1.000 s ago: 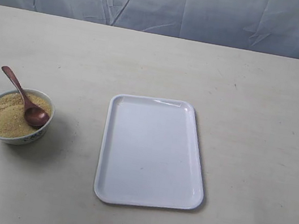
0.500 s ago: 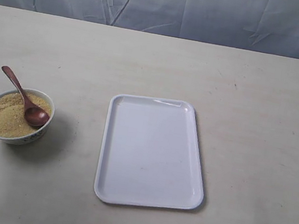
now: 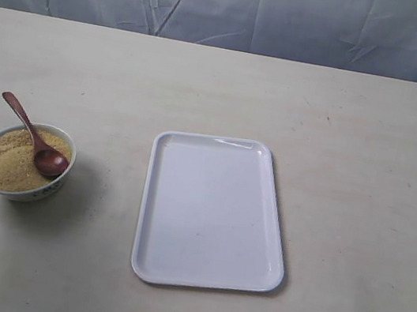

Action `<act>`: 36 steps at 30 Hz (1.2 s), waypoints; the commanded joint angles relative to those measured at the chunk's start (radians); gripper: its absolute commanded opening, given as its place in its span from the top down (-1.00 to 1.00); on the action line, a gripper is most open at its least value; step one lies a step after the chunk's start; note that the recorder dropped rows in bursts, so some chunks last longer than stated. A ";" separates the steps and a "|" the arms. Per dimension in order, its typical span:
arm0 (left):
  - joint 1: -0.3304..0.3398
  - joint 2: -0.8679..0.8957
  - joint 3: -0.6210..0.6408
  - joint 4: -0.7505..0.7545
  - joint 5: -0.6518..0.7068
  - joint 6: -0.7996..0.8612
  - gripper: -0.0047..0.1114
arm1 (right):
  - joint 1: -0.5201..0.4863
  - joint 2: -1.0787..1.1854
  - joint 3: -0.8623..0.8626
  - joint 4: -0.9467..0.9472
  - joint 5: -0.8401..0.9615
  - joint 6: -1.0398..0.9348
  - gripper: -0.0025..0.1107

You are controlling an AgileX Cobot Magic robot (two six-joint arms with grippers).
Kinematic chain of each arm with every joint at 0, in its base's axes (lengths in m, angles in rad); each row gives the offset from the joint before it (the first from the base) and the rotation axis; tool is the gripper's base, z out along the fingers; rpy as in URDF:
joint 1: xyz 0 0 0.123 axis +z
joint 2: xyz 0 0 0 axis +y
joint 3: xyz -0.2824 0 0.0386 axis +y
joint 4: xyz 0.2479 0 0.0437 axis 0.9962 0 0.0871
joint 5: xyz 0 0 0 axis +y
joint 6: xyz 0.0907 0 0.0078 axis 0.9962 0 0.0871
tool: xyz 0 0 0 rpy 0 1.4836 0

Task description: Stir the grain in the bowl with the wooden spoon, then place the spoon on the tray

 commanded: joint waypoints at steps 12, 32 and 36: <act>0.132 0.219 0.096 -0.006 -0.231 -0.023 0.41 | -0.005 -0.007 0.002 -0.002 -0.012 -0.001 0.96; 0.350 0.389 -0.427 1.212 -0.183 -1.097 0.43 | -0.005 -0.007 0.002 -0.002 -0.008 -0.001 0.96; 0.348 0.351 -0.427 1.233 -0.238 -1.100 0.43 | -0.005 -0.007 0.002 -0.002 -0.010 -0.001 0.96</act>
